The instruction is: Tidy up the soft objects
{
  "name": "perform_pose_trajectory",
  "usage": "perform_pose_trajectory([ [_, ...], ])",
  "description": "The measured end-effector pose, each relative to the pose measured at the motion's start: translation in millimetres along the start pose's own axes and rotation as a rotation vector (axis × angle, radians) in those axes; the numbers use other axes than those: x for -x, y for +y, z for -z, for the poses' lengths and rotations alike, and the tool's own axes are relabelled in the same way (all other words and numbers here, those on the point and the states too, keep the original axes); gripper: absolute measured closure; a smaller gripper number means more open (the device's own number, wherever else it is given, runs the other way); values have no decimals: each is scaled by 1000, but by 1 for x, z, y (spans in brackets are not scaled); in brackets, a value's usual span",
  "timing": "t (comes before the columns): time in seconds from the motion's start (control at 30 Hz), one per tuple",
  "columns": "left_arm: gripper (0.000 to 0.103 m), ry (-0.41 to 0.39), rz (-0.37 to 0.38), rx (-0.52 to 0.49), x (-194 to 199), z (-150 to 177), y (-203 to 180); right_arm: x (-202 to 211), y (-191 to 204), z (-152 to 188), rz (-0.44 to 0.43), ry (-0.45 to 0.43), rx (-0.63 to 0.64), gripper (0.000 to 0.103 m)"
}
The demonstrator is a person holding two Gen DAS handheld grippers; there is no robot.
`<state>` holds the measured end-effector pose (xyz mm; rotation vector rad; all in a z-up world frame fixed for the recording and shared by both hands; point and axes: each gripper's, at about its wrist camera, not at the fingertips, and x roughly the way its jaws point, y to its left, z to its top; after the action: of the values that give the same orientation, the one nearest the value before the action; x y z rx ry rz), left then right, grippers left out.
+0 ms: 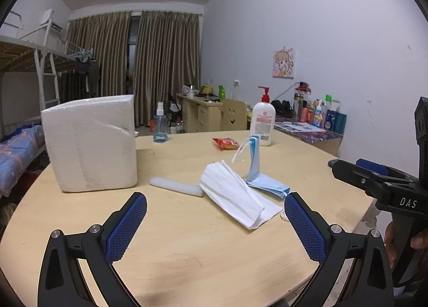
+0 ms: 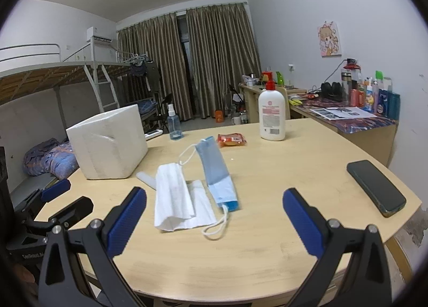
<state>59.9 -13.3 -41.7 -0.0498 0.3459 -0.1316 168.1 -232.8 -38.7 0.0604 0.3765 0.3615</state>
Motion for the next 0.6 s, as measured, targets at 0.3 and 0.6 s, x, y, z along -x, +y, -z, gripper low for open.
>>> perform_pose_trajectory([
  [0.3, 0, 72, 31, 9, -30, -2, -3, -19, -13, 2, -3, 41, -13, 0],
  [0.6, 0, 158, 54, 21, -73, -7, -13, -36, -31, 6, -9, 84, -28, 0],
])
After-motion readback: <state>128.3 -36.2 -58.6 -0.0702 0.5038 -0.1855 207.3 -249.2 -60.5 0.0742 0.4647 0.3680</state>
